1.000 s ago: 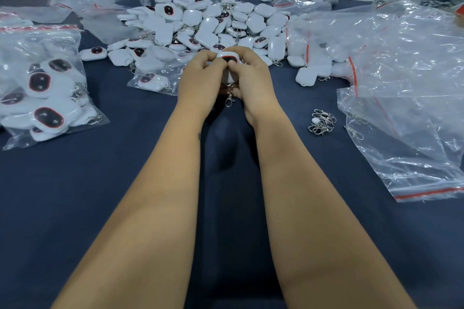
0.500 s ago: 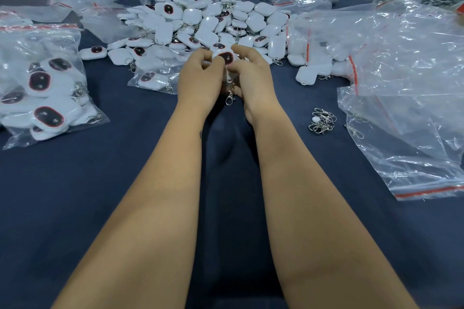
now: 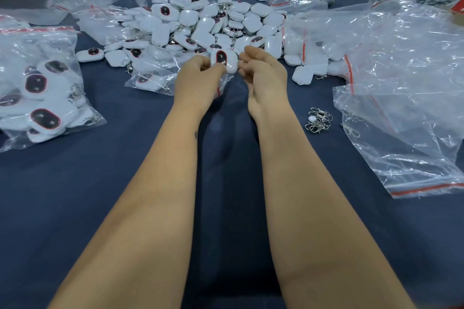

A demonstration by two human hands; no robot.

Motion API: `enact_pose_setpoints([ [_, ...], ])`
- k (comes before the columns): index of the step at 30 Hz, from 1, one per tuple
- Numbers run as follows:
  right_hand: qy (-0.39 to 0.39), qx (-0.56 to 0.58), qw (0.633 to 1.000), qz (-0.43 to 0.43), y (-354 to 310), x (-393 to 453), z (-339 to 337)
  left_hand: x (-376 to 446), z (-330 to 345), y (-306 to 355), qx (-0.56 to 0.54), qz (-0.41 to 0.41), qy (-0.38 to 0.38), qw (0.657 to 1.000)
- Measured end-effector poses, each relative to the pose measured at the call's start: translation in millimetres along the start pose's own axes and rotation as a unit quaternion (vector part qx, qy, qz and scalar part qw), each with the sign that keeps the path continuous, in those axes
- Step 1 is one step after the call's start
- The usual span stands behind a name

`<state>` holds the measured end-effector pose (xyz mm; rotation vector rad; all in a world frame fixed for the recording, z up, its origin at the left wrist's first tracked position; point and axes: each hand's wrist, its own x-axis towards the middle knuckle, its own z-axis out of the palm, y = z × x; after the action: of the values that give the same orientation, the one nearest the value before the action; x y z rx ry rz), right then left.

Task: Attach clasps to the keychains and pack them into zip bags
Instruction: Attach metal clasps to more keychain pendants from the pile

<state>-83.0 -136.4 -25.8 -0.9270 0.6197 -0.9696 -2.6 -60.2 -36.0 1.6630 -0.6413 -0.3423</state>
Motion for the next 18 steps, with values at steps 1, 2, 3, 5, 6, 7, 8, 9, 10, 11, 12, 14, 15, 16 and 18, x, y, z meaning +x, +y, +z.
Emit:
enact_pose_setpoints([
  [1, -0.008, -0.031, 0.999, -0.007, 0.9, 0.9, 0.6, 0.1, -0.6, 0.7, -0.016, -0.002, -0.003, 1.000],
  [2, -0.017, -0.066, 0.998, -0.012, 2.2, 1.3, 1.4, -0.2, -1.1, 1.3, -0.029, -0.001, -0.007, 1.000],
  [3, -0.028, -0.100, 0.995, -0.014, 3.4, 0.9, 2.9, -0.7, -1.4, 1.9, -0.035, 0.004, -0.012, 0.999],
  [5, -0.052, -0.143, 0.988, -0.011, 6.3, -0.5, 5.3, -1.8, -1.8, 2.4, -0.044, 0.015, -0.021, 0.999],
  [6, -0.068, -0.151, 0.986, -0.013, 8.0, -1.7, 5.8, -2.0, -1.8, 2.3, -0.048, 0.021, -0.024, 0.998],
  [7, -0.082, -0.154, 0.984, -0.021, 9.2, -3.4, 6.6, -1.7, -1.6, 1.8, -0.050, 0.027, -0.023, 0.998],
  [8, -0.088, -0.160, 0.983, -0.030, 9.7, -4.7, 6.7, -1.4, -1.5, 1.2, -0.049, 0.030, -0.018, 0.998],
  [9, -0.084, -0.168, 0.981, -0.039, 9.7, -4.9, 6.1, -0.7, -1.6, 0.6, -0.046, 0.030, -0.012, 0.998],
  [10, -0.073, -0.172, 0.981, -0.046, 9.5, -4.2, 5.2, -0.2, -1.3, -0.2, -0.041, 0.027, -0.007, 0.999],
  [11, -0.061, -0.165, 0.983, -0.050, 9.0, -3.4, 4.5, 0.3, -0.7, -1.3, -0.036, 0.023, -0.003, 0.999],
  [12, -0.046, -0.145, 0.987, -0.046, 8.0, -2.5, 4.0, 0.6, 0.1, -2.7, -0.030, 0.023, -0.001, 0.999],
  [14, -0.020, -0.073, 0.997, -0.020, 4.4, -1.2, 3.5, 0.1, 1.5, -4.4, 0.002, 0.035, 0.000, 0.999],
  [15, -0.012, -0.023, 1.000, -0.004, 2.1, -1.0, 3.5, 0.1, 2.2, -5.4, 0.038, 0.047, -0.002, 0.998],
  [16, -0.012, 0.030, 0.999, 0.010, 0.3, -1.3, 3.5, 0.0, 3.2, -6.4, 0.095, 0.065, -0.007, 0.993],
  [18, -0.028, 0.104, 0.994, 0.025, -1.8, -2.1, 4.2, -1.0, 6.5, -7.7, 0.244, 0.107, -0.016, 0.964],
])
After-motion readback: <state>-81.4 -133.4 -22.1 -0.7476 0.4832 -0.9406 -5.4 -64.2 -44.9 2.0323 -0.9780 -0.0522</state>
